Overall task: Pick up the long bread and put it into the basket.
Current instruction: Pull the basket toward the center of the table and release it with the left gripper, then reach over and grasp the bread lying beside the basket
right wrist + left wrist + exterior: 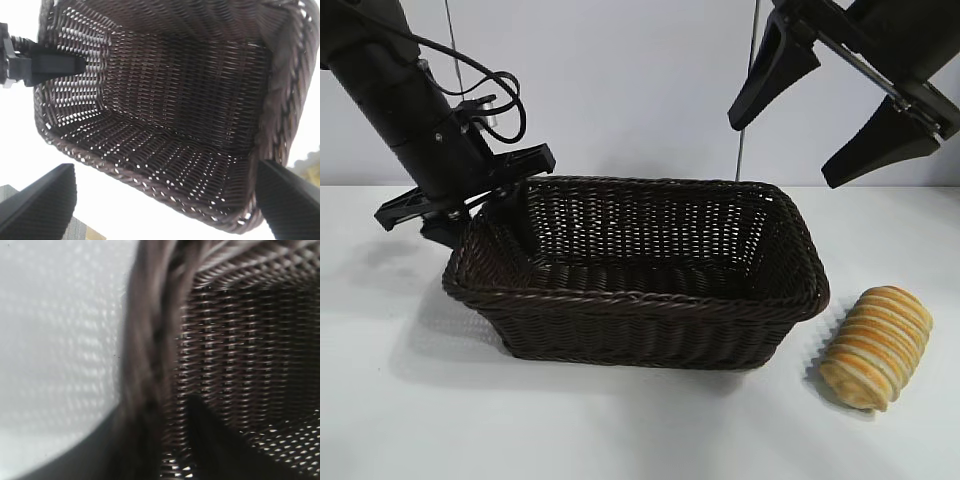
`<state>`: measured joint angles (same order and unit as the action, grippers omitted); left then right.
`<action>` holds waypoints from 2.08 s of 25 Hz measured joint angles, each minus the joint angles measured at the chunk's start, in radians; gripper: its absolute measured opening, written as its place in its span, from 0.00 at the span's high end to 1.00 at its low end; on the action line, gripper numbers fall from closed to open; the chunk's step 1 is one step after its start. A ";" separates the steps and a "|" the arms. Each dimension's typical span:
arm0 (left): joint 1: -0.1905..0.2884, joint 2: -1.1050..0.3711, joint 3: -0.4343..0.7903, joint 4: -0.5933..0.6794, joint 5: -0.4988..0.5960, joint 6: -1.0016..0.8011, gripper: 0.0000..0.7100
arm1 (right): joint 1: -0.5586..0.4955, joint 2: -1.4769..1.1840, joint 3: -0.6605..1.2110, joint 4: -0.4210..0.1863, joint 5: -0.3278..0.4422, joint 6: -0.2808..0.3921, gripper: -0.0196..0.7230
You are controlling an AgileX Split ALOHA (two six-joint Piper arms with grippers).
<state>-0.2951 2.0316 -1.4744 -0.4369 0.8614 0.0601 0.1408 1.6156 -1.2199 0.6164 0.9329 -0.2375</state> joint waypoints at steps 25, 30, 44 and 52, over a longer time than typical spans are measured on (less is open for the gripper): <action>0.400 -0.138 -0.377 0.535 0.373 -0.092 0.03 | 0.000 0.000 0.000 0.001 0.017 0.005 0.04; 0.535 -0.259 -0.377 0.472 0.377 -0.019 0.03 | 0.000 0.000 0.000 0.001 0.017 0.005 0.04; 0.488 -0.968 -0.210 0.371 0.399 0.096 0.03 | 0.000 0.000 -0.004 0.001 0.017 0.005 0.04; 0.418 -1.456 0.165 0.368 0.373 0.106 0.03 | 0.000 0.000 -0.004 0.001 0.017 0.005 0.04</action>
<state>0.1224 0.5757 -1.3094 -0.0691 1.2341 0.1664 0.1408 1.6156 -1.2241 0.6174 0.9500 -0.2329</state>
